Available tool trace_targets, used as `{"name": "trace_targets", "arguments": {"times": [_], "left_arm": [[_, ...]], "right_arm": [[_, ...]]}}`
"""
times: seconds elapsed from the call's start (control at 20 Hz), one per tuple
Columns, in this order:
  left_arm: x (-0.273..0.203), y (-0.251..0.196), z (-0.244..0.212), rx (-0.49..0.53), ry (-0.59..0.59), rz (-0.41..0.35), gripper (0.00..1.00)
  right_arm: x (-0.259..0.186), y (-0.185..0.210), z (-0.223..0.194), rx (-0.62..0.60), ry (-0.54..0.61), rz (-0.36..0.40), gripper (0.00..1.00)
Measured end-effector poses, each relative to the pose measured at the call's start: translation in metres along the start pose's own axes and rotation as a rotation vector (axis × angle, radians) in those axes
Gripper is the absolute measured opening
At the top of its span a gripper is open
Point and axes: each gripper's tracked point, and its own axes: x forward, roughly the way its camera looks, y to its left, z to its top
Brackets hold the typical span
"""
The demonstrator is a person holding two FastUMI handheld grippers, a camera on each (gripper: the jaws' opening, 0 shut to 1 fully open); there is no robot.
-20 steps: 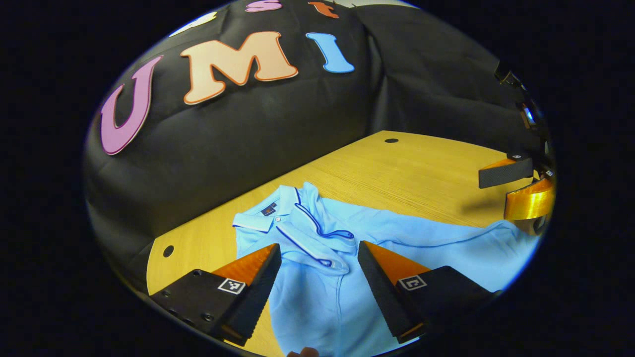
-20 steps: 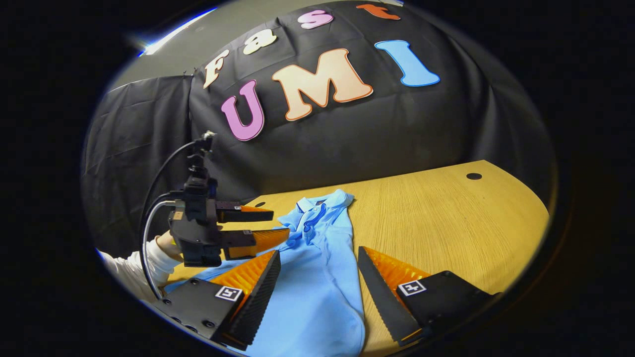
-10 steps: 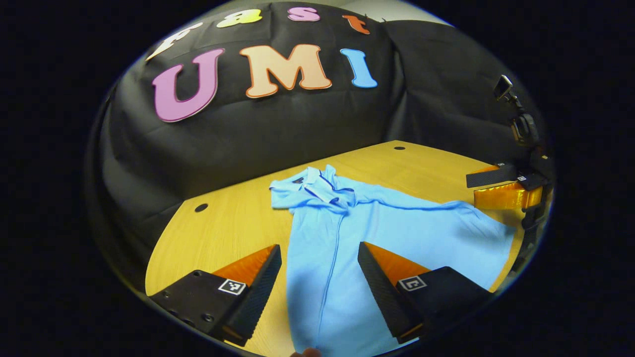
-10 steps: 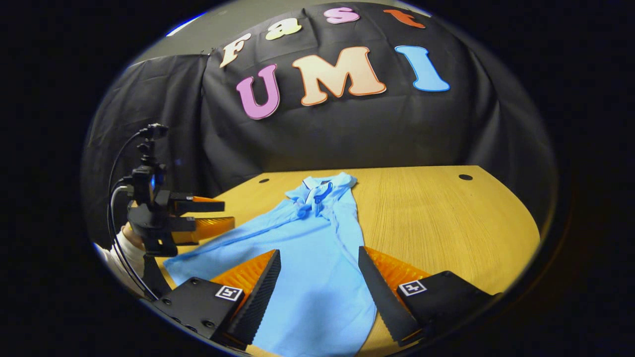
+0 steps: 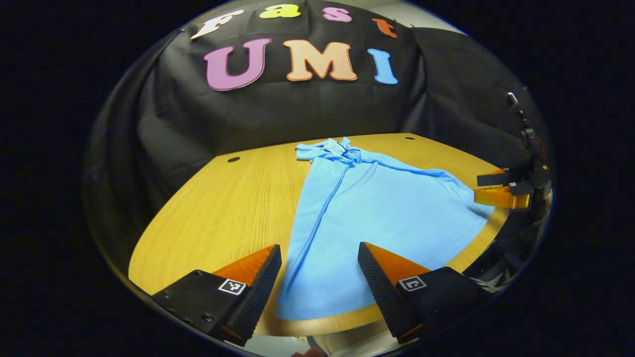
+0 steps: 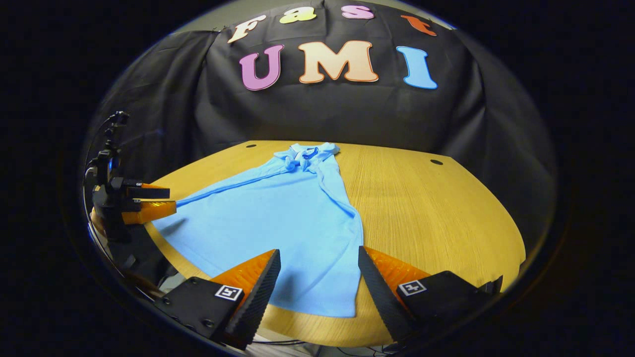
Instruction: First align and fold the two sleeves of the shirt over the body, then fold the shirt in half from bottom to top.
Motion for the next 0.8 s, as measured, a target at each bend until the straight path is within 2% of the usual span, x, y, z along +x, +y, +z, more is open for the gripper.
{"name": "trace_targets", "arguments": {"times": [0.2,0.25,0.3,0.35,0.45,0.65,0.7,0.8], "left_arm": [[-0.007,0.007,-0.011,-0.014,0.003,0.034,0.95],[-0.008,0.007,-0.013,-0.019,0.003,0.034,0.96],[-0.008,0.007,-0.015,-0.024,0.006,0.033,0.95],[-0.008,0.007,-0.015,-0.028,0.001,0.034,0.95],[-0.008,0.008,-0.016,-0.034,0.002,0.038,0.96],[-0.008,0.002,-0.017,-0.063,-0.017,0.033,0.96],[-0.008,0.002,-0.018,-0.064,-0.015,0.033,0.96],[-0.007,0.001,-0.019,-0.068,-0.013,0.033,0.95]], "right_arm": [[-0.005,0.005,-0.012,-0.012,0.012,-0.010,0.98],[-0.004,0.005,-0.016,-0.015,0.015,-0.014,0.94],[-0.005,0.004,-0.020,-0.018,0.019,-0.023,0.98],[-0.004,0.003,-0.022,-0.026,0.021,-0.028,0.95],[-0.007,0.003,-0.024,-0.018,0.016,-0.029,0.99],[-0.006,0.002,-0.029,0.044,0.020,-0.013,0.96],[-0.007,0.004,-0.029,0.039,0.021,-0.011,0.99],[-0.008,0.007,-0.030,0.022,0.018,-0.005,0.98]]}}
